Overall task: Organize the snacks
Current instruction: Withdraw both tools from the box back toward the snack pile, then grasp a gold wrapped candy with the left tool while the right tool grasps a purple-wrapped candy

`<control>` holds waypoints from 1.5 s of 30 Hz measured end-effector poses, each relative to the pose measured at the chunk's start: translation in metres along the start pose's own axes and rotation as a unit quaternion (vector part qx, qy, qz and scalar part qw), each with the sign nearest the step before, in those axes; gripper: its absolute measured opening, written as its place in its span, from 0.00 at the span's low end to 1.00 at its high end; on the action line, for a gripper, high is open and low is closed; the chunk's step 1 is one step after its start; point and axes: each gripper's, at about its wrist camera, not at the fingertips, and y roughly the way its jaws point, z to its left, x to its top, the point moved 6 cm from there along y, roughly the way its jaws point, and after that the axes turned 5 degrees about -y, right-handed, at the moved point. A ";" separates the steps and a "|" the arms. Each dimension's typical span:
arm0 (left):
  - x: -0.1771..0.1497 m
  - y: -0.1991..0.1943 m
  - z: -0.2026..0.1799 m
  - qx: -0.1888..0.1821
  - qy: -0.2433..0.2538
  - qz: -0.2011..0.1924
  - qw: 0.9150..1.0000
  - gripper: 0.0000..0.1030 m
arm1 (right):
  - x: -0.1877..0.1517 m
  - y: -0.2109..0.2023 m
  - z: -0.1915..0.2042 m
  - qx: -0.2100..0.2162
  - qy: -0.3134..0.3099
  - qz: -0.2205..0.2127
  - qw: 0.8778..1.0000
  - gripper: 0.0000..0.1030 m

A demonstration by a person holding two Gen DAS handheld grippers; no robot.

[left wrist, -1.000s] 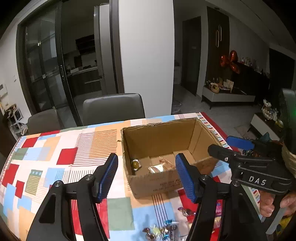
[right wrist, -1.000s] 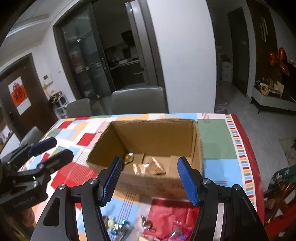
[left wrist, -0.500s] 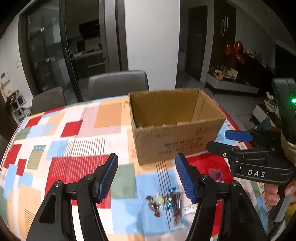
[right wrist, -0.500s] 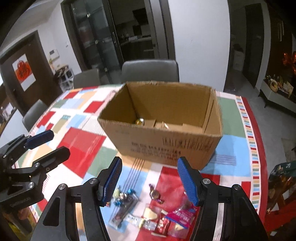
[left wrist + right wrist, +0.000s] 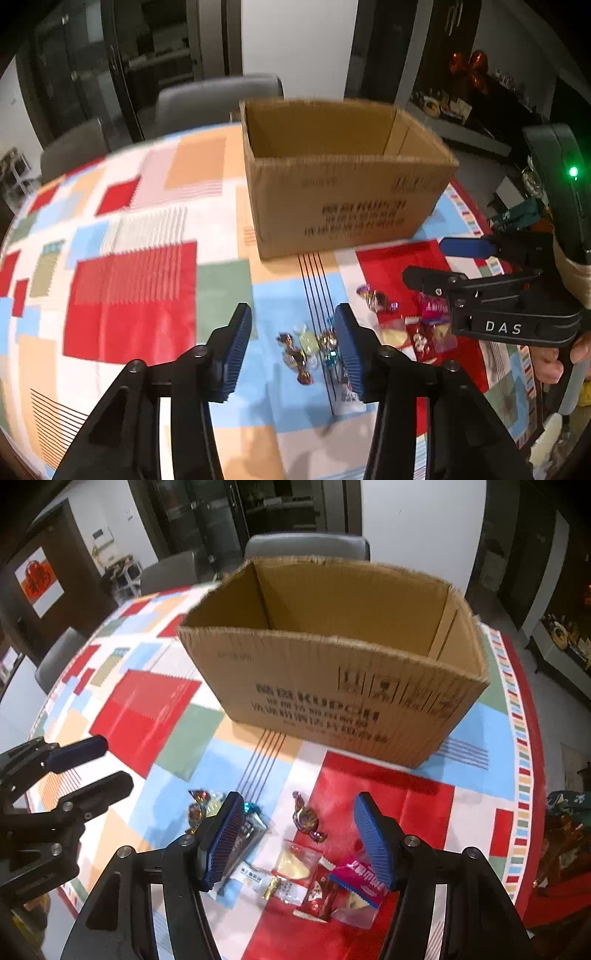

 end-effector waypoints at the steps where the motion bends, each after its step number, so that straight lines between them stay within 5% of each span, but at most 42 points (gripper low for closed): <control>1: -0.003 0.005 0.001 -0.001 -0.002 0.009 1.000 0.41 | -0.002 0.005 0.000 0.000 -0.001 0.009 1.000 0.61; 21: -0.039 0.073 0.011 -0.037 -0.050 0.129 0.990 0.27 | -0.022 0.075 -0.007 0.016 0.022 0.104 0.994 0.48; 40: -0.048 0.107 0.018 -0.040 -0.076 0.165 0.983 0.22 | -0.028 0.108 0.002 0.012 0.025 0.127 0.991 0.40; 45: -0.048 0.107 0.019 -0.041 -0.076 0.163 0.983 0.21 | -0.025 0.111 0.014 0.000 0.011 0.125 0.992 0.24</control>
